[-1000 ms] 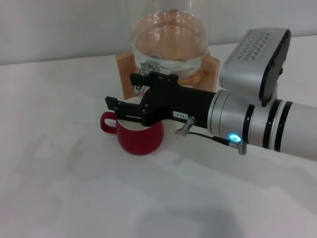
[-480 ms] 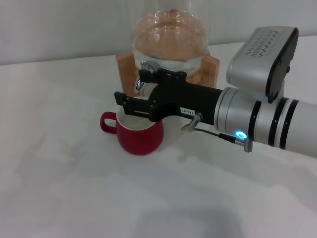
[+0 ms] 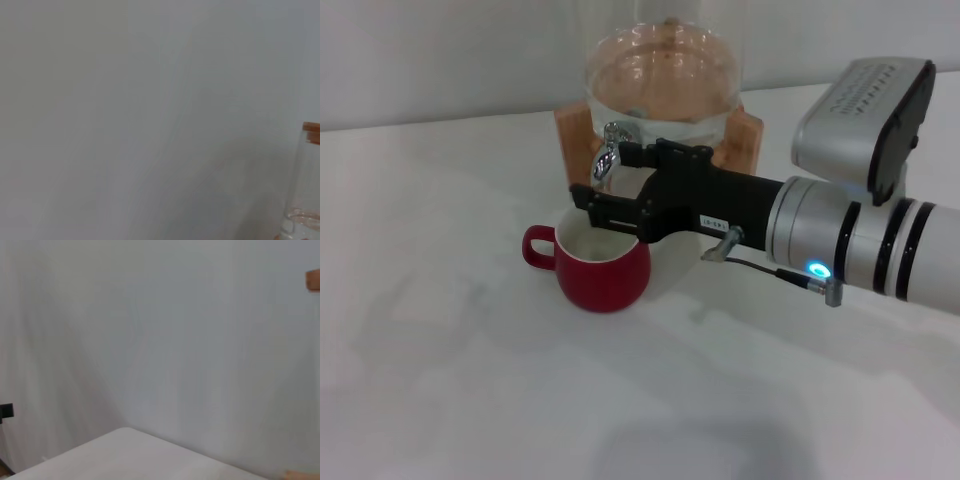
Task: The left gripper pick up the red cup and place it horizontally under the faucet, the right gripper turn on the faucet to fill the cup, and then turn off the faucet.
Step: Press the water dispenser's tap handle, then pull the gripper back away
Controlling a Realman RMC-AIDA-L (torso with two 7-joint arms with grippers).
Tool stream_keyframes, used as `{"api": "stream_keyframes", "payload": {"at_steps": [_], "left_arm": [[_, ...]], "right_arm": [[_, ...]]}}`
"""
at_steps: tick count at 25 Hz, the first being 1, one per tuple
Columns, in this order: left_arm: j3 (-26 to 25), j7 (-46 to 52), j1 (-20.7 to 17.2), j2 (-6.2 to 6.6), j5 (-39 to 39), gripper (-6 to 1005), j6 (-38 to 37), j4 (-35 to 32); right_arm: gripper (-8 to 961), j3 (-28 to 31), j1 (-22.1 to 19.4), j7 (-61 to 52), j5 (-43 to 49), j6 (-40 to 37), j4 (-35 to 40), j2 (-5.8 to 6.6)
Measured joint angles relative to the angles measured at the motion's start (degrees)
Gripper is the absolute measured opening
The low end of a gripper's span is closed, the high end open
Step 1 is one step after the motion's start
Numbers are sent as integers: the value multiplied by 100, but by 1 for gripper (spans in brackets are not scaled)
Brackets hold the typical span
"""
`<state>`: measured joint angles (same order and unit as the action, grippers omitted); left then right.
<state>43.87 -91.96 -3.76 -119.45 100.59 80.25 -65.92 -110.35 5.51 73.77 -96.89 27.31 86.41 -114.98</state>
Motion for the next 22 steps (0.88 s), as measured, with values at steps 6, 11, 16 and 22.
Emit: {"api": "stream_keyframes", "payload": {"at_steps": [6,11,16,22], "left_arm": [[-1,2,0,0,-9,837,0,0],[4,3,-2,0,-13,838,0,-6],[17,11,-2,0,-14,838,0,-3],[27,22,-2,0,-14,838,5,-14]], "right_arm": [[777,51,-22,1,1,-2,-8,2],[777,129,-34,6,7,-5,-7,2],[777,223,-76,37,9,-7,19,2],[778,395,-99,49,9,-10,7,2]]}}
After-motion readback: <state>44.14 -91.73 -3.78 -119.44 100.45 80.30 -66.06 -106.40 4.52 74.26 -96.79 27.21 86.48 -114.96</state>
